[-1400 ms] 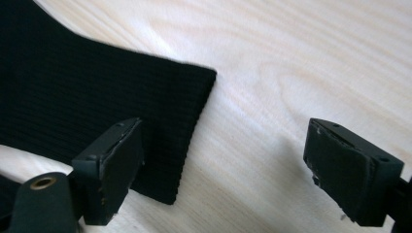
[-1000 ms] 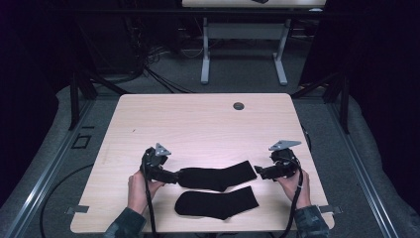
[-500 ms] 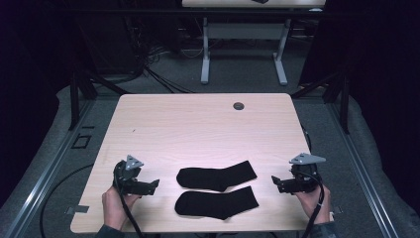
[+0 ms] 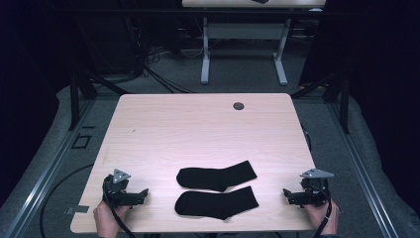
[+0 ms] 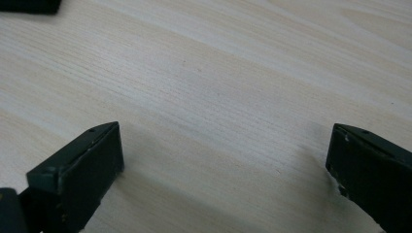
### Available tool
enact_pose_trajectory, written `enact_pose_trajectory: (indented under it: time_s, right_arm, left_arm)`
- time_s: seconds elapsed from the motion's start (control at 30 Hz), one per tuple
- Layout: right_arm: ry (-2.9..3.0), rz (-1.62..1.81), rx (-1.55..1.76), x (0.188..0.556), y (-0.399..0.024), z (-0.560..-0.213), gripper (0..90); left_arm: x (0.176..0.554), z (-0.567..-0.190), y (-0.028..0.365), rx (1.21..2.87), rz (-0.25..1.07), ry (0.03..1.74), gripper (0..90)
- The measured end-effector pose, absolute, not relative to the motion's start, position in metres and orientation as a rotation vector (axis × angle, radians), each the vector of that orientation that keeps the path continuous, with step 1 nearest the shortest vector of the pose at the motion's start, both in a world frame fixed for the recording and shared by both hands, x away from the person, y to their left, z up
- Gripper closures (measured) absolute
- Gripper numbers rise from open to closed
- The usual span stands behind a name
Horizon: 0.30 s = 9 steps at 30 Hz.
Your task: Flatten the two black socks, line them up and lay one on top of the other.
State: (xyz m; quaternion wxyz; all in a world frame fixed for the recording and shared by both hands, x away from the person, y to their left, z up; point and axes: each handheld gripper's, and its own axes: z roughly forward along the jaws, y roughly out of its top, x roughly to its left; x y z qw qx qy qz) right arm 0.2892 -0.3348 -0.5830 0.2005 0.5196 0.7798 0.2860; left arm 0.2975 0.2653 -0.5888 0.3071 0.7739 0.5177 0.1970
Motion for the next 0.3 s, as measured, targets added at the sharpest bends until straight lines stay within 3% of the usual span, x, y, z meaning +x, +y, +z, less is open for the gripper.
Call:
enact_pose_trajectory:
  time_s: [0.3]
  right_arm:
    - [2.128,0.876,1.445,0.2887,-0.3384,-0.5889,0.0]
  left_arm:
    - [0.2972,-0.5933,0.2661,2.004,0.562,1.357,0.0]
